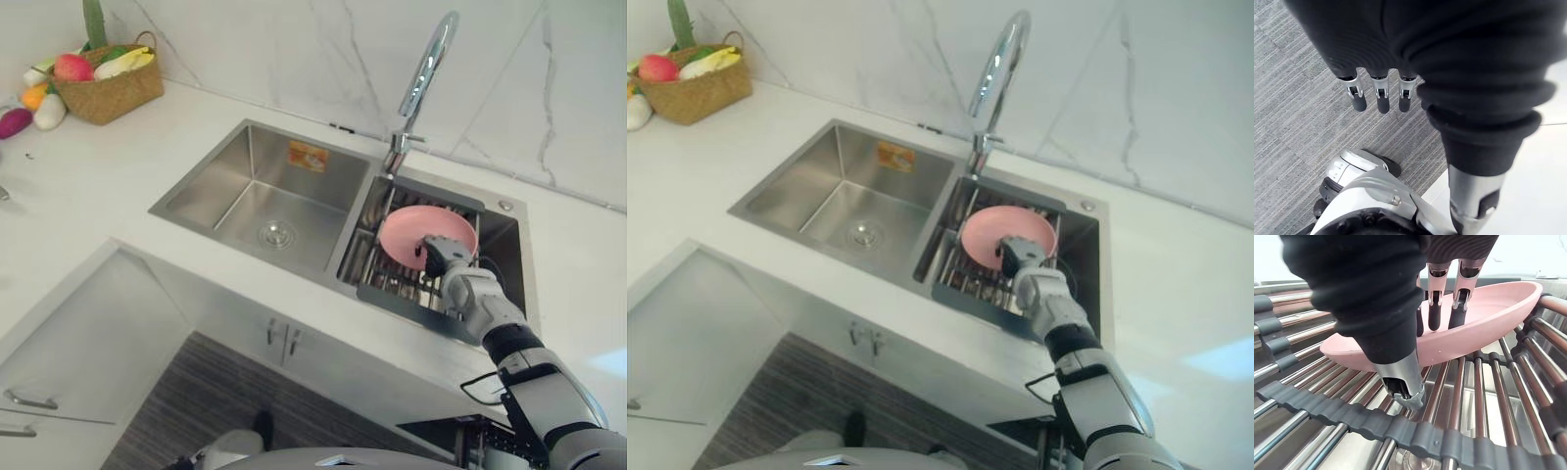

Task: Walk over to the sink, pick up the cup, carry it to the dishwasher, place the cup inside the dishwasher, then close the dishwasher door

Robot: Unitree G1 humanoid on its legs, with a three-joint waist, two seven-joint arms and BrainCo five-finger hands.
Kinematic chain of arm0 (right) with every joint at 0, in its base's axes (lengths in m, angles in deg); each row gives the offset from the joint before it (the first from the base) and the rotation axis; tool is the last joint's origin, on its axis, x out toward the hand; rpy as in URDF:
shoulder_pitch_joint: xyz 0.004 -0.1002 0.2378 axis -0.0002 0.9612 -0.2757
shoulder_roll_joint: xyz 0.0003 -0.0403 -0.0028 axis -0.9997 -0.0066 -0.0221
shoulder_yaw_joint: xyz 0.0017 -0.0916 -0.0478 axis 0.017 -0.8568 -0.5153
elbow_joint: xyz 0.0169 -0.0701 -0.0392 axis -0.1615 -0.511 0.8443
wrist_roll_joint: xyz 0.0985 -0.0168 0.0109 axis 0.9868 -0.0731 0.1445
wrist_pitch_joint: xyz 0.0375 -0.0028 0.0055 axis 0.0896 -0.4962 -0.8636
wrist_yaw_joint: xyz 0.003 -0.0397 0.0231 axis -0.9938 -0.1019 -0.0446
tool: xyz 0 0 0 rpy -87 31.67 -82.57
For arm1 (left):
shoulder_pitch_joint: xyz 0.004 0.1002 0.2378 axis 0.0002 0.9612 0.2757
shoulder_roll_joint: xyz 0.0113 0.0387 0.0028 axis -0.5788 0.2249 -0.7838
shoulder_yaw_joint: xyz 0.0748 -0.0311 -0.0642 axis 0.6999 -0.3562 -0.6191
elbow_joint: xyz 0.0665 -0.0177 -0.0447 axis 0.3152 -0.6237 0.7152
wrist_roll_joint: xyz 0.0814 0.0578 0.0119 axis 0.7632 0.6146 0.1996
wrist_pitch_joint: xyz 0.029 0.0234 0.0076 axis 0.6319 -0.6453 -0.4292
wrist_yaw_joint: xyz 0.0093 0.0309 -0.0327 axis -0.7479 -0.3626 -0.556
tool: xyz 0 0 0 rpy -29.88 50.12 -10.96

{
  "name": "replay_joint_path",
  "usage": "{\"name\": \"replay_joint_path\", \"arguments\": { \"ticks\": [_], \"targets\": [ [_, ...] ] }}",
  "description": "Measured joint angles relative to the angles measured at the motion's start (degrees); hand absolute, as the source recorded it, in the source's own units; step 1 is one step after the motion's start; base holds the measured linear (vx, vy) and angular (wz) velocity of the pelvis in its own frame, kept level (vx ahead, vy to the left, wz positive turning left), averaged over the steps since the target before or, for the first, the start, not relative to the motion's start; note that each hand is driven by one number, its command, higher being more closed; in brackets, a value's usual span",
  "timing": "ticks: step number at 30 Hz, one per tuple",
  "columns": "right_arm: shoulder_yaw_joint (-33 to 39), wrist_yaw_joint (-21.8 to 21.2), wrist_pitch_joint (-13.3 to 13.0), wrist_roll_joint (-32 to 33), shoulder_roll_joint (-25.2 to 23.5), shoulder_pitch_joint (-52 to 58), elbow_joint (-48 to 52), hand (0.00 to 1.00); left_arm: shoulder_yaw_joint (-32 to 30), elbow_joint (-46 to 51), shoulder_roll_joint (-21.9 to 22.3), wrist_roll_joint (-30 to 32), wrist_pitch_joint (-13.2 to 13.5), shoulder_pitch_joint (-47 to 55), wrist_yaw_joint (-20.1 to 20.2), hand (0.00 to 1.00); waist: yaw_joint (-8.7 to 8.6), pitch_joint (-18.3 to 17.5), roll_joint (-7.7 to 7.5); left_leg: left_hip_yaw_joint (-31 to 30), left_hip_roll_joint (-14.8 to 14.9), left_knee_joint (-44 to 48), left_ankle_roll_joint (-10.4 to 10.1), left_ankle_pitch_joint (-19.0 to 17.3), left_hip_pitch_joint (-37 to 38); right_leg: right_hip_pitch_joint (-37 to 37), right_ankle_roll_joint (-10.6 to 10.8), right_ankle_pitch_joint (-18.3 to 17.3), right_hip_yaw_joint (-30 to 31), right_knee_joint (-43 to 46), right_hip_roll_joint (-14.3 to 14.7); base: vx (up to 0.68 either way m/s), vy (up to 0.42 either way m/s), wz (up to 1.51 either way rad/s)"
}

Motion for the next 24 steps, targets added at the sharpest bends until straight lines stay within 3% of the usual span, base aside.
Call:
{"name": "replay_joint_path", "arguments": {
  "ticks": [12, 18, 24],
  "targets": [
    [0.01, 5.32, 4.09, 0.14, -1.38, -0.48, -2.0, 1.0, 1.61, 0.1, -0.33, 0.02, -0.65, 0.01, 0.45, 0.0, 0.28, 0.92, 0.64, 0.12, 0.07, -0.04, -0.22, 0.16, 0.5, 0.23, -0.02, -0.65, 0.22, 0.61, -0.04, -0.02, 0.005, -0.01],
    [0.25, 6.77, 4.1, 1.21, -1.49, -0.57, -1.95, 1.0, 1.69, 0.44, -0.35, 0.01, -1.15, 0.08, 0.49, 0.0, 0.09, 1.14, 0.71, 0.42, 0.15, -0.04, -0.17, 0.11, 0.28, 0.1, -0.01, -0.65, 0.29, 0.48, -0.02, -0.01, 0.003, -0.01],
    [0.27, 7.78, 2.0, 1.21, -1.07, -0.57, -1.7, 1.0, 1.67, 1.76, -0.43, 0.03, -1.1, 1.09, 0.6, 0.0, -0.39, 1.2, 0.8, 0.6, 0.19, -0.02, -0.35, -0.02, 0.19, -0.1, -0.27, -0.45, 0.46, 0.47, 0.0, 0.01, 0.001, 0.0]
  ]
}}
